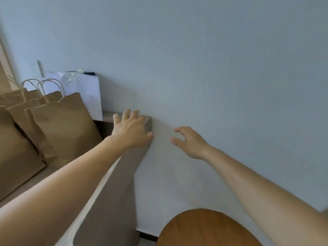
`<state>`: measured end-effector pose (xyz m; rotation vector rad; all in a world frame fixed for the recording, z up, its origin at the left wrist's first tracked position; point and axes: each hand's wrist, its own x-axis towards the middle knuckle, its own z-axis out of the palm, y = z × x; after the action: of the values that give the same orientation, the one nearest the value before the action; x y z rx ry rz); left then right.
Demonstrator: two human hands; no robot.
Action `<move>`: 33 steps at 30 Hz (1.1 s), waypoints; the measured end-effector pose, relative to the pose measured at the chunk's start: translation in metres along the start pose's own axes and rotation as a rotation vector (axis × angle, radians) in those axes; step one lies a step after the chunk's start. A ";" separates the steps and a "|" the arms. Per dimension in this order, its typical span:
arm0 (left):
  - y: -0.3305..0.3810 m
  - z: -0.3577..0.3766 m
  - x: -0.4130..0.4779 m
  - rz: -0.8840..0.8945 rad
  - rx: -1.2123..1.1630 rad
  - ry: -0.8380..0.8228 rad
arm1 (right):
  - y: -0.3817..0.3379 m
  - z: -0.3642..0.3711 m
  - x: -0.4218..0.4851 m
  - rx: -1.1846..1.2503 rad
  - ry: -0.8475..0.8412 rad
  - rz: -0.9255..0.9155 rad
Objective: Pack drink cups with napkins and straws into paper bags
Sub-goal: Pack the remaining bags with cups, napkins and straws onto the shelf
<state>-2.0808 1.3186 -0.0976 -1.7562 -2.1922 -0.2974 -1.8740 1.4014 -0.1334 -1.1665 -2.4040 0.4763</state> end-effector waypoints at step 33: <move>0.586 0.117 -0.134 0.885 -0.318 -0.526 | 0.378 -0.125 -0.488 -0.206 0.260 1.090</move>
<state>-1.4973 1.3701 -0.2760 -3.0344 -1.4253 0.0505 -1.2905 1.2486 -0.3154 -2.4119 -1.4398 0.3368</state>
